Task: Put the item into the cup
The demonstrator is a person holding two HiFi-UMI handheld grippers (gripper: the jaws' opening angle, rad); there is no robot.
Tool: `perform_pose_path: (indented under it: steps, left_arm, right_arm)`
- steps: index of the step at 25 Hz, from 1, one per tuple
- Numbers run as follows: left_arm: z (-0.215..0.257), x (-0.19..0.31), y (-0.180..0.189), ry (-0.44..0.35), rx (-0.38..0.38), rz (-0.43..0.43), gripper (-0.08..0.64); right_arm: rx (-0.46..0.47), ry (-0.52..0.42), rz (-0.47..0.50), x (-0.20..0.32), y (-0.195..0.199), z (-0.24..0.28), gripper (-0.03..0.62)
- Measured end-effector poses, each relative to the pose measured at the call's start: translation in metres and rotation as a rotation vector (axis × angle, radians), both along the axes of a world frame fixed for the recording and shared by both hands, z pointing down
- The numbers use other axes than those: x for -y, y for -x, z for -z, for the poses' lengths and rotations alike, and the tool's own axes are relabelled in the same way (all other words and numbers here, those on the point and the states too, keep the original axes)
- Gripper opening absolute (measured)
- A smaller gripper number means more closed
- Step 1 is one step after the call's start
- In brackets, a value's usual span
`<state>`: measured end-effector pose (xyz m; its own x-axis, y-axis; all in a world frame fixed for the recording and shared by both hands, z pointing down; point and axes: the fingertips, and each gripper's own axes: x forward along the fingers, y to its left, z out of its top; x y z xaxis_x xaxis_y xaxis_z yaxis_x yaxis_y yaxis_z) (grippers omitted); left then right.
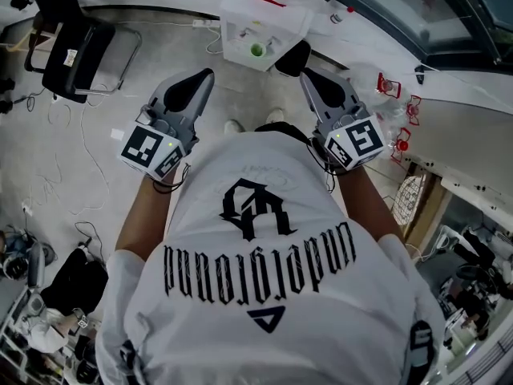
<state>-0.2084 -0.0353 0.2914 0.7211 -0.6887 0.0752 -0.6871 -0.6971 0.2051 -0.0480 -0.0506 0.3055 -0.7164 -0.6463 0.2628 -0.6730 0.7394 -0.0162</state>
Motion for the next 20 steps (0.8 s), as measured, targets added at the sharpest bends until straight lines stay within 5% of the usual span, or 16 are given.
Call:
perform_pose_path:
  steps: [9,20]
  left_arm:
    - [0.001,-0.012,-0.023,0.02,-0.011,-0.003,0.014]
    - [0.004,-0.036,-0.107,0.038,0.001,-0.013,0.014]
  right_arm:
    - [-0.003,-0.013,0.039,-0.01,-0.017,0.006,0.017]
    - [0.007,0.0,0.07,-0.039,-0.084,0.006,0.017]
